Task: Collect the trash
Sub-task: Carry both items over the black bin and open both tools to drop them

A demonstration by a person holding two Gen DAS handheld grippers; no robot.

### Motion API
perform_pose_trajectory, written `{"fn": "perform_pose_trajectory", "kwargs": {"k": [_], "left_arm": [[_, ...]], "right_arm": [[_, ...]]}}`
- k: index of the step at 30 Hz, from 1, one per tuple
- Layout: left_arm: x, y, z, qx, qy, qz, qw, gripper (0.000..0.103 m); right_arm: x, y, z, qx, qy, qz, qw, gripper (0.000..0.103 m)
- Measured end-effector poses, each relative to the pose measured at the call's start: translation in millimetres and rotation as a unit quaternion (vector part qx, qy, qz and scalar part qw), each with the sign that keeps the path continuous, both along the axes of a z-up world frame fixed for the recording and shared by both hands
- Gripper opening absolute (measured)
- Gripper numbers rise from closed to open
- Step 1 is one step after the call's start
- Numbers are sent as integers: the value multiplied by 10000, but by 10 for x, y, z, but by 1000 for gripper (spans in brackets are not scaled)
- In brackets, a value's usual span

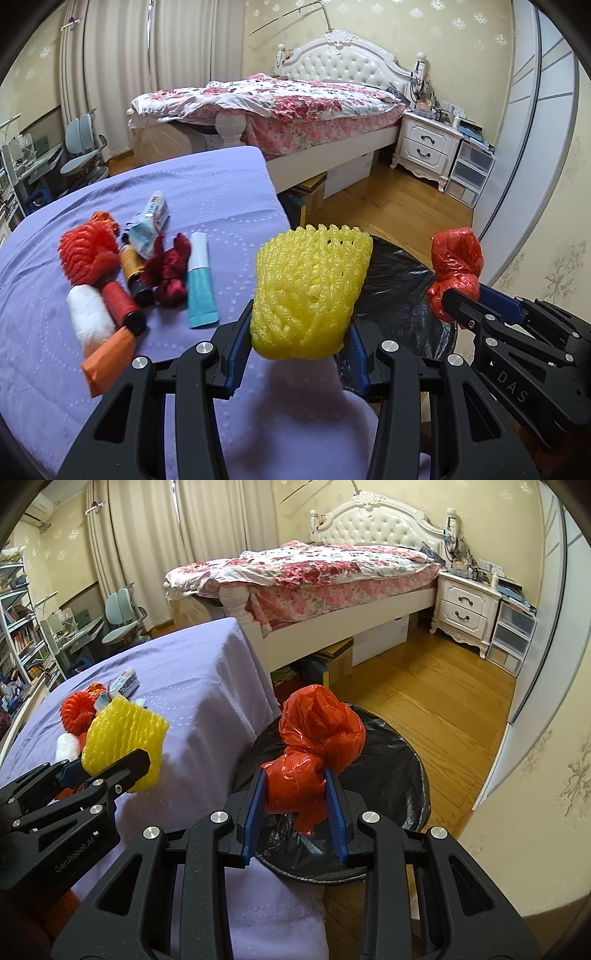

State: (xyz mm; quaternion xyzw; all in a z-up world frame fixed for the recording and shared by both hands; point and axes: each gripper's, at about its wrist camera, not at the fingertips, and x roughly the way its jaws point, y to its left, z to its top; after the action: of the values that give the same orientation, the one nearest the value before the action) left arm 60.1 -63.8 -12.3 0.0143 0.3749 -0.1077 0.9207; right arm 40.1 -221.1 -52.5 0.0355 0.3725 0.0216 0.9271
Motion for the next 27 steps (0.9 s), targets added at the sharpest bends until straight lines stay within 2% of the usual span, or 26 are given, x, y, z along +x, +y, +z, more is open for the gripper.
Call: {"fn": "perform_pose_trajectory", "kwargs": {"k": [13, 15, 17, 19, 27], "left_arm": [[273, -251, -84, 239, 82, -26, 9997, 46], [276, -273, -84, 255, 79, -4, 9996, 52], [277, -280, -84, 276, 72, 51, 9996, 70], [261, -266, -76, 249, 43, 95, 9996, 75], [240, -222, -48, 201, 30, 193, 9996, 80]], "right_arm": [[216, -234, -105, 90, 62, -176, 9998, 32], [229, -242, -115, 98, 55, -211, 9997, 37], [230, -265, -116, 99, 38, -272, 9996, 43], [227, -311, -114, 116, 15, -333, 9994, 44], [155, -496, -114, 208, 1, -667, 9976, 51]]}}
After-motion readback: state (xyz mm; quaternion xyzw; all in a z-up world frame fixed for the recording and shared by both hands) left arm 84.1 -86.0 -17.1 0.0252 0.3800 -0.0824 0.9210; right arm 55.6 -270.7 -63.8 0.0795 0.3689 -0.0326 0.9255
